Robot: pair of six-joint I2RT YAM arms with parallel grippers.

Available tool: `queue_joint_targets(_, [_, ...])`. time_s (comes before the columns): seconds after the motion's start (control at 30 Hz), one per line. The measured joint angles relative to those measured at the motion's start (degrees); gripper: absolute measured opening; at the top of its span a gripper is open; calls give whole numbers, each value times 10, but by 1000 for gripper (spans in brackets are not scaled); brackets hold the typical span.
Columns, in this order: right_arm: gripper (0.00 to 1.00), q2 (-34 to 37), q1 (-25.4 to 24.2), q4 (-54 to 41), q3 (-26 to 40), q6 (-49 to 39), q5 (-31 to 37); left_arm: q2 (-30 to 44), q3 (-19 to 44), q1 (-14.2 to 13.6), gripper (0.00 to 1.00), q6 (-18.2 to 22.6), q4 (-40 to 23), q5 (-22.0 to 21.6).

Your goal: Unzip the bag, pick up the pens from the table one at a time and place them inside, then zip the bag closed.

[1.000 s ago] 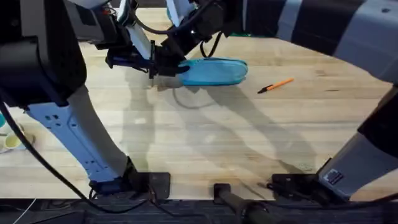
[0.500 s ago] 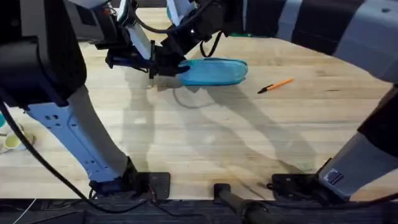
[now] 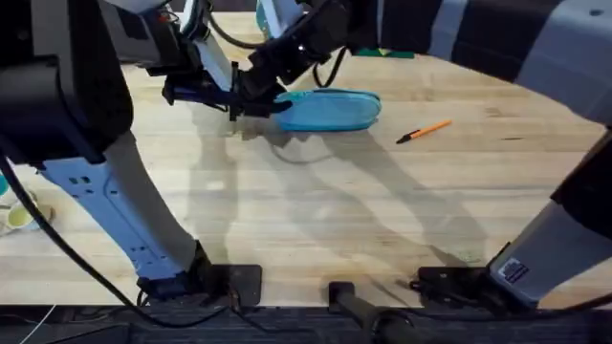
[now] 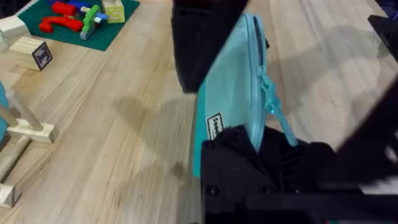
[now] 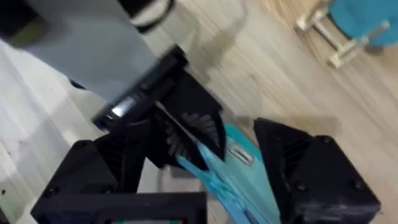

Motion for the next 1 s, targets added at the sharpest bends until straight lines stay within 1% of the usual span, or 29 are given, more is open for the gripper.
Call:
queue_joint_targets(0.03, [985,0,-5,-10,0,0,0,0,0,0,42,0,0,0])
queue_joint_targets(0.07, [992,0,-11,-20,1,0,0,0,0,0,42,0,0,0])
queue_joint_targets(0.2, [996,-11,-43,-58,1,0,0,0,0,0,42,0,0,0])
queue_joint_targets(0.37, [996,-58,-88,-93,1,-2,0,0,0,0,42,0,0,0])
queue_joint_targets(0.53, [995,-107,-123,-159,4,-44,0,0,0,0,42,0,0,0])
queue_joint_targets(0.7, [997,-140,-150,-224,4,-70,0,0,0,0,42,0,0,0])
queue_joint_targets(1.0, [996,-207,-200,-295,4,-118,3,0,0,0,42,0,0,0])
